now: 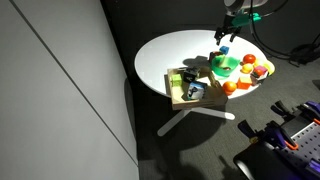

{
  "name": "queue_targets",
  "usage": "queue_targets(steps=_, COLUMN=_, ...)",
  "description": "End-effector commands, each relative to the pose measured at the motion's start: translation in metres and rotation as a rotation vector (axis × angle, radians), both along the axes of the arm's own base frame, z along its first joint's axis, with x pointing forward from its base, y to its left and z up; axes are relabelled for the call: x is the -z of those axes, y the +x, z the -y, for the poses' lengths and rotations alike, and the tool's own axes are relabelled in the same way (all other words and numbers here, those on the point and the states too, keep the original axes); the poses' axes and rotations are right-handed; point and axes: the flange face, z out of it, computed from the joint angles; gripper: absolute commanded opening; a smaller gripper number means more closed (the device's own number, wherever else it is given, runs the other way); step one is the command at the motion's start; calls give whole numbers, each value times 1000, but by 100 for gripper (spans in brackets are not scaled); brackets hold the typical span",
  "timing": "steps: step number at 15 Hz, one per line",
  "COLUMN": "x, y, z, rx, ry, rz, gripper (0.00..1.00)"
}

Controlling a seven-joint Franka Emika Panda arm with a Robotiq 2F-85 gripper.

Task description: Pick up the square plush toy from the table and put it in the green bowl

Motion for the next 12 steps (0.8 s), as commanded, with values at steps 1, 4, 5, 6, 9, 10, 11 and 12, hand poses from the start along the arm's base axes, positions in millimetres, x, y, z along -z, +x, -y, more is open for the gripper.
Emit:
queue_targets(steps=1, x=11, y=15, z=4, rx=34, ry=-29, rz=33, gripper=100)
queue_targets(steps=4, x=23, y=19, z=3, rx=45, ry=-50, rz=43, gripper=100)
queue_targets(steps=5, x=26, y=20, z=2, rx=46, ry=-56, rz=42, gripper=100)
queue_targets(steps=6, x=30, y=21, z=0, rx=47, ry=-66, rz=43, gripper=100)
queue_targets(steps=9, x=42, y=22, z=-6, rx=46, ry=-99, rz=39, gripper=100)
queue_targets(steps=10, x=45, y=22, z=-8, rx=46, ry=-111, rz=38, gripper=100)
queue_targets(steps=11, x=48, y=22, z=-9, rx=49, ry=-123, rz=38, gripper=100)
queue_targets(steps=12, x=51, y=23, z=-11, rx=51, ry=-132, rz=35, gripper=100)
